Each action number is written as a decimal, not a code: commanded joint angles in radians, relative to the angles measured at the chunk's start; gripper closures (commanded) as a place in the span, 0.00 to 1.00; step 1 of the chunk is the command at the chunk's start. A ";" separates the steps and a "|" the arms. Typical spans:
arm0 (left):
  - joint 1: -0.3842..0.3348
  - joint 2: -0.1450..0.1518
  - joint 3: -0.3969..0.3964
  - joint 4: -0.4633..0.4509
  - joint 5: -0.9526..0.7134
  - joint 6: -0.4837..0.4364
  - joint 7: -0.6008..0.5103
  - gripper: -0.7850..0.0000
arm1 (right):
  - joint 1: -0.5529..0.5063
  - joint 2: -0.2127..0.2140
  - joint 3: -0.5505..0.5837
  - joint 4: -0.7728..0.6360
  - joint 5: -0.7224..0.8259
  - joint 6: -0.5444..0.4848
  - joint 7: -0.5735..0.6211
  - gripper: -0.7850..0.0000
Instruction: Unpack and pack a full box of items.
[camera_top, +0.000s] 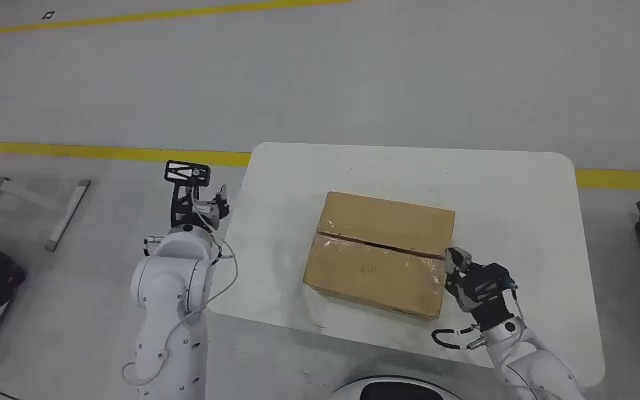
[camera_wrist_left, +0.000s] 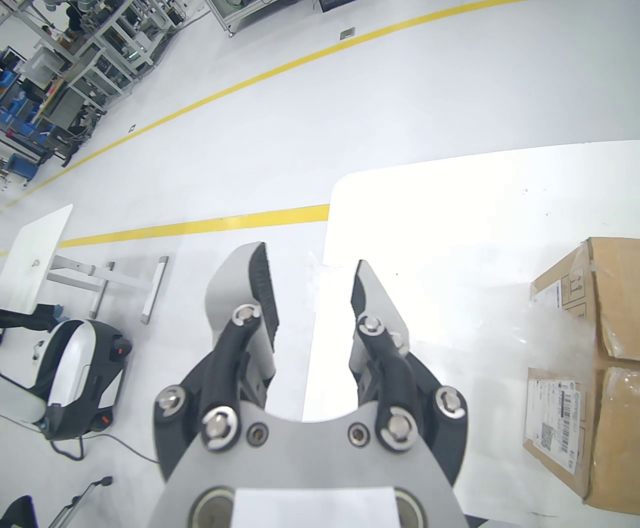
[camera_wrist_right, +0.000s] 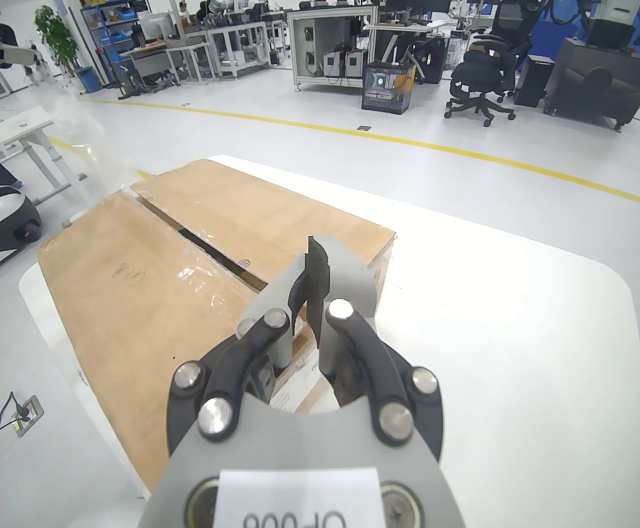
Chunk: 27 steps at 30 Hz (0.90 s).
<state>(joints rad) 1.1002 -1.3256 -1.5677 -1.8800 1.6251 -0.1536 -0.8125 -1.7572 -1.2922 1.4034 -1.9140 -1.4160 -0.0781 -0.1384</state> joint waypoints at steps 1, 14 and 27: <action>0.005 0.001 -0.003 0.004 0.002 0.011 0.002 0.00 | 0.008 0.000 -0.009 0.009 -0.009 -0.002 0.005 1.00; 0.057 0.006 0.011 -0.066 -0.023 -0.018 0.007 0.00 | 0.060 -0.005 -0.040 0.065 -0.028 0.037 0.035 1.00; 0.086 -0.020 0.405 -0.051 -0.095 -0.157 0.007 0.00 | -0.070 0.008 0.156 -0.051 0.073 0.064 -0.035 1.00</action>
<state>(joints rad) 1.1935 -1.3434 -1.2002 -1.9450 1.5275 -0.3042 -0.8046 -1.8188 -1.2846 1.5423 -1.9623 -1.3503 -0.0170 -0.1696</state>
